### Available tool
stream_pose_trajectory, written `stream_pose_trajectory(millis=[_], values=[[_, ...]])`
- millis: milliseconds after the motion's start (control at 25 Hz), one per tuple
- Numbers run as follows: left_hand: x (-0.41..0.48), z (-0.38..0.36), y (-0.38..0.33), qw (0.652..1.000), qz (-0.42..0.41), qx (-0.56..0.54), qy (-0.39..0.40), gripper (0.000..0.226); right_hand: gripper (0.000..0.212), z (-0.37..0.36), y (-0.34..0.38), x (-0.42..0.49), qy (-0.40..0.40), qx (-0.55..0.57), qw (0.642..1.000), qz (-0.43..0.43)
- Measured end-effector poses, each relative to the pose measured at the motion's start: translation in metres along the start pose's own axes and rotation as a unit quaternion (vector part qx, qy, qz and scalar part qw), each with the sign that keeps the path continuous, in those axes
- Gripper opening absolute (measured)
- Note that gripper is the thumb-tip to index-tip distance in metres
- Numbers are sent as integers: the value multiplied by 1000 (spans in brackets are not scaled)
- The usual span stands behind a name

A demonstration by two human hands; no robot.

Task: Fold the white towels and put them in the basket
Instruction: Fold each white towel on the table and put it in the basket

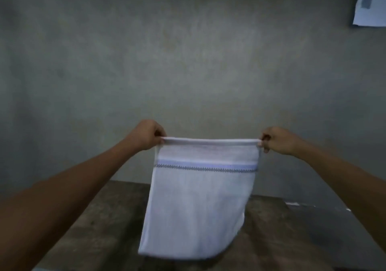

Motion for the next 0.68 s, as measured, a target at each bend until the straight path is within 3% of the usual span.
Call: stream_pose_trajectory(millis=[120,240,400,520,680], values=[[5,4,-7,994,-13,-25,-107,20,21,7,-2,5,-109,-15,994,9],[-12,-3,-1,991,2,-72,-114,20,29,-6,-16,-6,-85,31,996,4],[-74,-63,8,997,-12,-72,18,15,18,-67,-38,-45,61,23,998,-7],[-136,-130,30,985,8,-111,134,15,23,-134,-64,-87,153,-10,988,-17],[-213,-206,55,914,111,-258,292,28,18,-221,-84,-150,315,90,941,-87]])
Point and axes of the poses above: each hand's wrist, its own x-axis towards the middle knuckle, its own z-axis out of the back of the hand, y = z × x, the point moved 6 cm from there along x, towards the middle knuckle, and after that the axes turned 1 degree about z, right-handed, at the moved point
